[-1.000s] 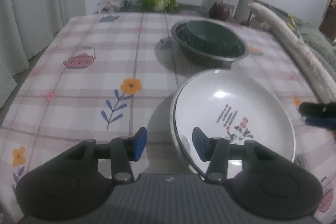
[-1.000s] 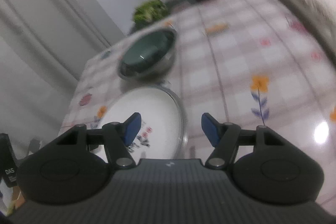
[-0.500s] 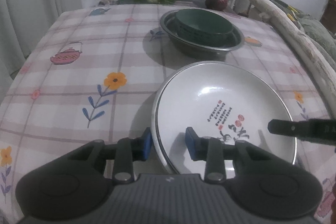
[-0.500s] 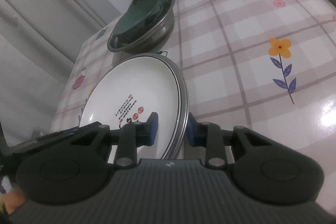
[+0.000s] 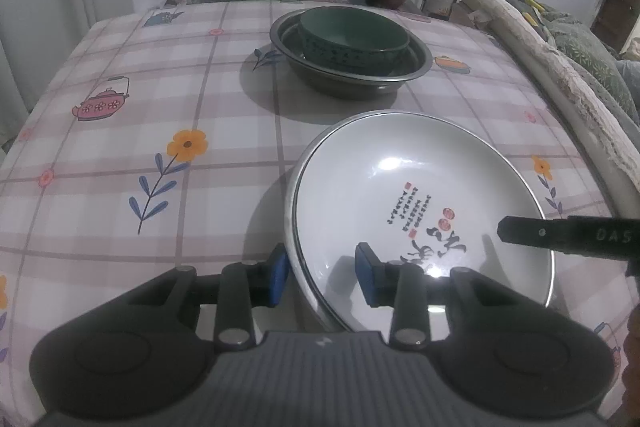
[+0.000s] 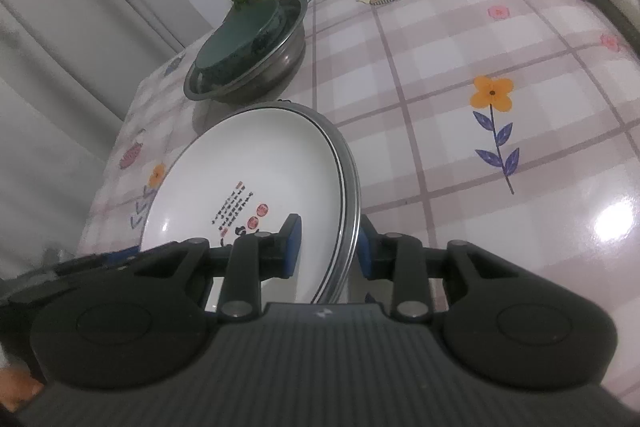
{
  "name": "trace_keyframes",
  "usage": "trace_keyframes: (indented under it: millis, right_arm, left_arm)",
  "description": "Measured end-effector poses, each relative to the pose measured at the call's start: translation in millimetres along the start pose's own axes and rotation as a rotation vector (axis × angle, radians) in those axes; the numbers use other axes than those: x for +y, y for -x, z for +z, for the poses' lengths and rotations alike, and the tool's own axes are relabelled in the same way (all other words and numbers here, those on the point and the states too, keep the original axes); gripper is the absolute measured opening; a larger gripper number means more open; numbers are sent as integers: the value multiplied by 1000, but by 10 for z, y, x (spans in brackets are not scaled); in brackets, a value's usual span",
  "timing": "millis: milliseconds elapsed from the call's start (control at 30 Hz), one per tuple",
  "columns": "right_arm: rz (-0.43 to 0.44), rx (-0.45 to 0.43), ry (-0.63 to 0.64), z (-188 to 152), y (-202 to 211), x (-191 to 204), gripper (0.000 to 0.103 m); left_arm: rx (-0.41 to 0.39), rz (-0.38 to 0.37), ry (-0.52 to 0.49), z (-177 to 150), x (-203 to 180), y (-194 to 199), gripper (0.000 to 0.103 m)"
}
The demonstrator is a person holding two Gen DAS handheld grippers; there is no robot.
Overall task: Organize plates and bowls
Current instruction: 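Lower the white calligraphy plate into the steel basin with both tools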
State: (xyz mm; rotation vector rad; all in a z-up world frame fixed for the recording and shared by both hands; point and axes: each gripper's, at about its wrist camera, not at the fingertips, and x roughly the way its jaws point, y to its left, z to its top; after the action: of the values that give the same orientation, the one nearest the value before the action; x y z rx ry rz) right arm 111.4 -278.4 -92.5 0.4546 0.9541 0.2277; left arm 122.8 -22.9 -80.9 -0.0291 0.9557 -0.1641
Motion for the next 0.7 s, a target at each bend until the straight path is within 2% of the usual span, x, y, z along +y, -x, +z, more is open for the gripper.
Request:
trace_keyframes:
  millis: [700]
  right_arm:
    - [-38,11,57,4,0,81,33]
  left_arm:
    - [-2,1,0,-52,-24,60,38]
